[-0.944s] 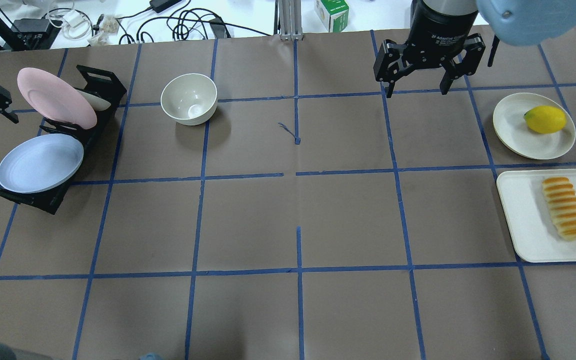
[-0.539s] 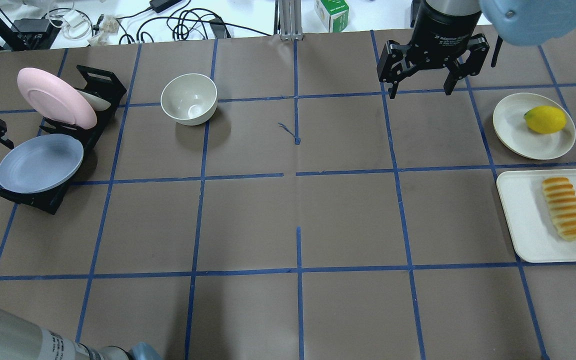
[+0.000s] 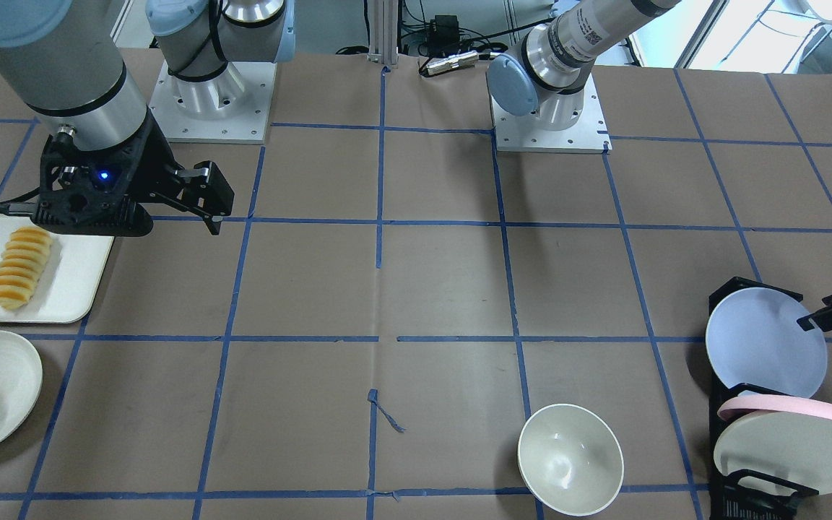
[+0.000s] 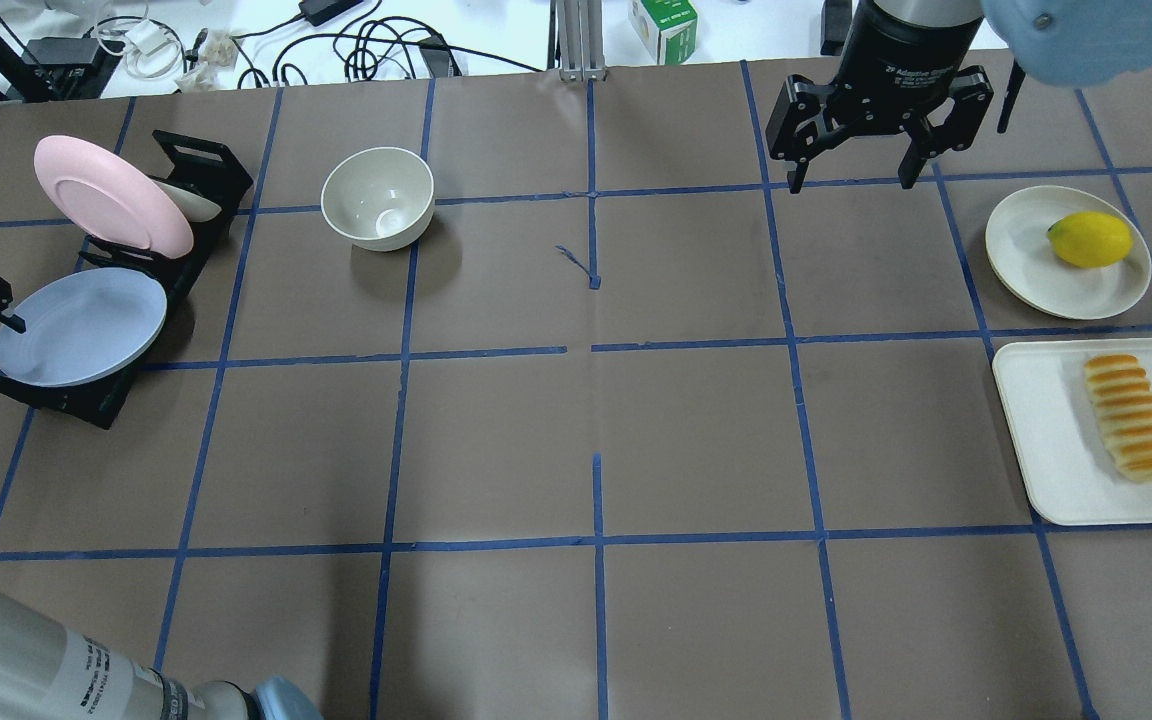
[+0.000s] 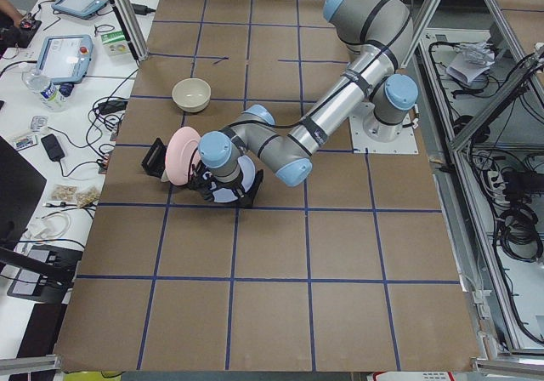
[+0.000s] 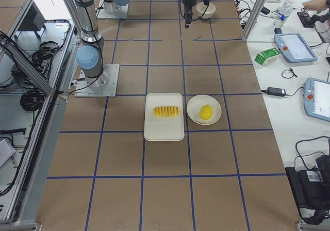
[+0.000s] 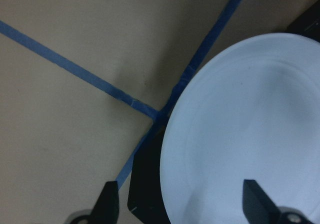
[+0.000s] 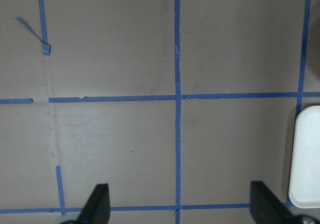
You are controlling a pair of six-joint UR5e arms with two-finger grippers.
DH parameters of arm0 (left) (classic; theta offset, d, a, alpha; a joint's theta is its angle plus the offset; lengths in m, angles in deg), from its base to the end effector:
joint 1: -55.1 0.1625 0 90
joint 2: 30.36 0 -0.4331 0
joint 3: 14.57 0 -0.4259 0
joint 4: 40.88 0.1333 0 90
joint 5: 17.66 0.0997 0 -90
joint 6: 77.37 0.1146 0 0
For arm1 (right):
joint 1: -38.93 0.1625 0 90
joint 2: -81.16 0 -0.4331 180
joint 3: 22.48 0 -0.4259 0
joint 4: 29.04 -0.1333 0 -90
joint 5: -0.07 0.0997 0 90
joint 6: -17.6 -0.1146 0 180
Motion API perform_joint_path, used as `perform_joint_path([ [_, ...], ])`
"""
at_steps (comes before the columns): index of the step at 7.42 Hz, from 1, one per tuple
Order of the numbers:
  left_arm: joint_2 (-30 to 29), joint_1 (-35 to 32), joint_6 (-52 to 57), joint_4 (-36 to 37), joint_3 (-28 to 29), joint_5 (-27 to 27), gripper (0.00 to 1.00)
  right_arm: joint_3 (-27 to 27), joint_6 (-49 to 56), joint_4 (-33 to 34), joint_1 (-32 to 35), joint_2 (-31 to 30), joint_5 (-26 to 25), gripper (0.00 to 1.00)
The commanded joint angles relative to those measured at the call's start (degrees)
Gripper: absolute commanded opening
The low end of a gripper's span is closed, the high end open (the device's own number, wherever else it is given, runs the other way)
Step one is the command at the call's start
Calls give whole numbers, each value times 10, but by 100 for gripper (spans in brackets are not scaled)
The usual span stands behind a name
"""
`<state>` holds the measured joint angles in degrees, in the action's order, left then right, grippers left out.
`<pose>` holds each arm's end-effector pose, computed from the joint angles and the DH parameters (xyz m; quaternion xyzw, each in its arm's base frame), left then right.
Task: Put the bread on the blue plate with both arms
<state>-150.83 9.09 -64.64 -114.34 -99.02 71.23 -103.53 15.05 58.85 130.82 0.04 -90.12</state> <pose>0.3802 -0.5890 0.2284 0.2694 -0.9602 -0.0597 0.0432 0.1523 -0.5836 0.4729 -0.0057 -0.9998 -0.0177 0.0023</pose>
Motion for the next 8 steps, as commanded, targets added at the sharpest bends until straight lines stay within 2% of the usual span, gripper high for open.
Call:
perform_joint_path([
  [1,-12,0,4,6,2,1,54,-1,0,0,0,0,0,100],
  [2,-17,0,4,13,1,2,46,-1,0,-1,0,-1,1,100],
  [4,-20,0,4,14,2,2,21,-1,0,0,0,-1,1,100],
  [5,-20,0,4,13,2,2,4,-1,0,0,0,-1,1,100],
  [6,-17,1,5,13,3,1,0,-1,0,0,0,-1,1,100],
  [8,-5,8,28,5,1,1,0,-2,12,4,-2,3,0,100],
])
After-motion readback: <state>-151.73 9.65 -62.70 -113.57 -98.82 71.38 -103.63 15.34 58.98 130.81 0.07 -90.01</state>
